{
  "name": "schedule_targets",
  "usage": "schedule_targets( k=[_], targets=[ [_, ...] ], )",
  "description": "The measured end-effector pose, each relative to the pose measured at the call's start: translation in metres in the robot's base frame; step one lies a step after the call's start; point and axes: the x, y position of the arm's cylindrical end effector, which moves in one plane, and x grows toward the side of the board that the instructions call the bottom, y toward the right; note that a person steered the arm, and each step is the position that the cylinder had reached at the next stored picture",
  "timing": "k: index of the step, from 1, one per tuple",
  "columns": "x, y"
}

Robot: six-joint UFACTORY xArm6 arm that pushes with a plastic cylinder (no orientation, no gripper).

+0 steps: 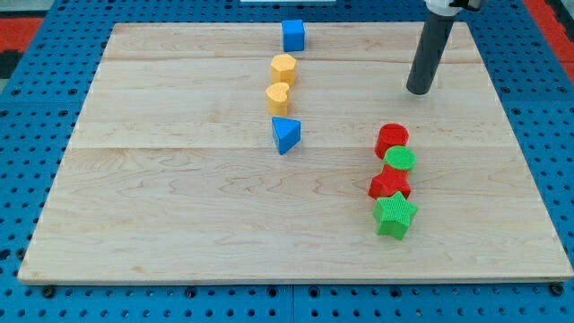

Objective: Move your arm towards the green star

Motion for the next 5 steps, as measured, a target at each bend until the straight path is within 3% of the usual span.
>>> schedule_targets(
  k=[5],
  targets=[
    [0.015, 0.03]
  ],
)
